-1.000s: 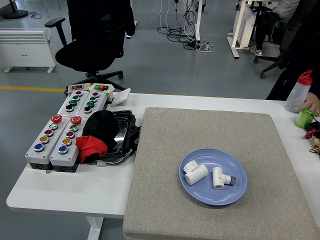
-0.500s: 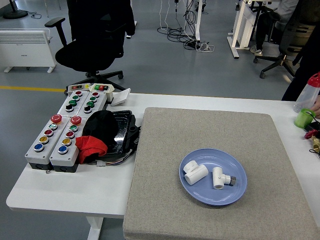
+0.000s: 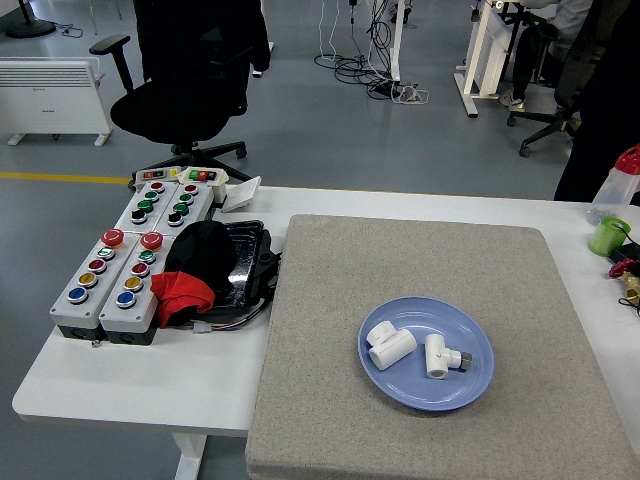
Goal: Pick pipe place plate twice
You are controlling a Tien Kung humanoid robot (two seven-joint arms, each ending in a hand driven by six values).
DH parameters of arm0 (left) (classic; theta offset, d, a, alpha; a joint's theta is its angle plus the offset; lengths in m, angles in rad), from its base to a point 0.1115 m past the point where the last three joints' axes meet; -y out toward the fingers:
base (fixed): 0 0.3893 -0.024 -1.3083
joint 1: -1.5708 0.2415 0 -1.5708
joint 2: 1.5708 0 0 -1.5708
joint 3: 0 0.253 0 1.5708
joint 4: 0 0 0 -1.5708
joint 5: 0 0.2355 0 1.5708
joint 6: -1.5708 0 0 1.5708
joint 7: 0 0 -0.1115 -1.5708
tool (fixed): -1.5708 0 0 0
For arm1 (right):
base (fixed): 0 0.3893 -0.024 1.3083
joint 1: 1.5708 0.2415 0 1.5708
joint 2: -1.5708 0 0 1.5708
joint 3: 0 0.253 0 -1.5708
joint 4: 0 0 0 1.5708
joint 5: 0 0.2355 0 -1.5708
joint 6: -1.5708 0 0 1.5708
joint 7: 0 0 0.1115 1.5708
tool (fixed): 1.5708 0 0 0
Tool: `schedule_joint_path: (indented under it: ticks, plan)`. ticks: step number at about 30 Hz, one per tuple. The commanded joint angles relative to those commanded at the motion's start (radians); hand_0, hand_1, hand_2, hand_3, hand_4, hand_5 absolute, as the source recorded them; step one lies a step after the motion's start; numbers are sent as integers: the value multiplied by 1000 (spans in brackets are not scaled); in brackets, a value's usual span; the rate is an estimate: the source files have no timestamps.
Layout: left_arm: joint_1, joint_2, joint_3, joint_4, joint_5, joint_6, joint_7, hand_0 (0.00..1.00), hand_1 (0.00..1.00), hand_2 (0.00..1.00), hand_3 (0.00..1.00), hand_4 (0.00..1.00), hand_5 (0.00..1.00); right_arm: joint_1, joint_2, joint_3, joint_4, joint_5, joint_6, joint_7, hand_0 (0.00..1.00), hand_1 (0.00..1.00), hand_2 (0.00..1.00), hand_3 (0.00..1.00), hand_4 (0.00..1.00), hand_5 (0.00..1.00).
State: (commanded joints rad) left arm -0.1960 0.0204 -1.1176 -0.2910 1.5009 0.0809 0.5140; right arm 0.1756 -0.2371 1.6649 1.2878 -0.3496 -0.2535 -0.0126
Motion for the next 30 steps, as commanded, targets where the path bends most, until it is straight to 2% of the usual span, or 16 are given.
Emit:
schedule_joint_path:
  ticks: [22, 28, 29, 30]
  plan:
    - [-11, -1, 7, 10, -15, 11, -23, 663, 636, 656, 603, 457, 998, 2, 10, -13, -1, 21, 3, 7, 870, 825, 897, 844, 598, 738]
    - [-12, 0, 0, 13, -9, 13, -29, 663, 636, 656, 603, 457, 998, -2, 14, -20, -9, 39, 35, 16, 870, 825, 897, 844, 598, 738]
    - [-12, 1, 0, 14, -8, 13, -29, 663, 637, 656, 602, 456, 998, -3, 14, -21, -10, 39, 39, 18, 835, 786, 849, 805, 597, 740]
    - [-12, 1, 1, 14, -11, 13, -30, 663, 637, 656, 602, 456, 998, -6, 15, -26, -11, 48, 45, 37, 835, 786, 849, 805, 597, 740]
